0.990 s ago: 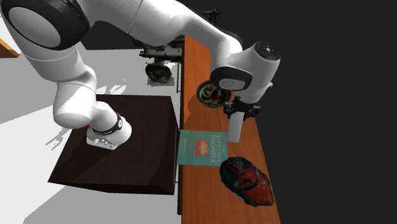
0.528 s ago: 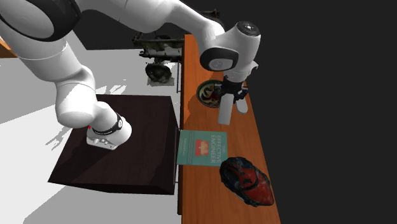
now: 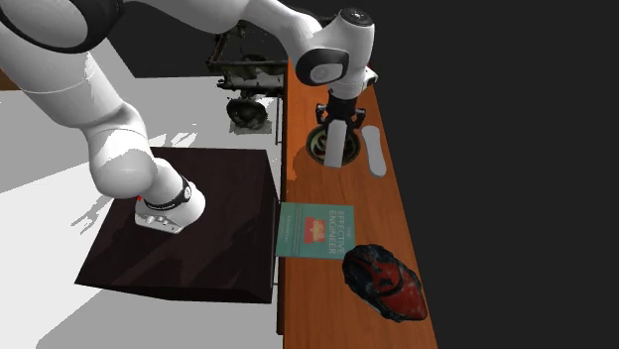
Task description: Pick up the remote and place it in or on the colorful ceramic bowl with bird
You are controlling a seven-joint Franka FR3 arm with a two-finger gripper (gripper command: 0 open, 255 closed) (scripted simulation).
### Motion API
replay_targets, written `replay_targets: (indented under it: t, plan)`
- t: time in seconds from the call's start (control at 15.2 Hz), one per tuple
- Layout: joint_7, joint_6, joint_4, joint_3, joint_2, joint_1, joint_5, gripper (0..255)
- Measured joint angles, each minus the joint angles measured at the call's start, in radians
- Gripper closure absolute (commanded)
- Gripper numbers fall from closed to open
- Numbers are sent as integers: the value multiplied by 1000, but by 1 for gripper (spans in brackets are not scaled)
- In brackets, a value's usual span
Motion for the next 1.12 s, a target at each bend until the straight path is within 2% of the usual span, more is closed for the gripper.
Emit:
replay_targets:
  t: [0.26,0.86,1.12]
  plan:
    - [31,34,-6,15,28,18,4,255]
    - [19,146,-37,21,103,16,21,255]
    - [17,161,-39,20,120,14,23,255]
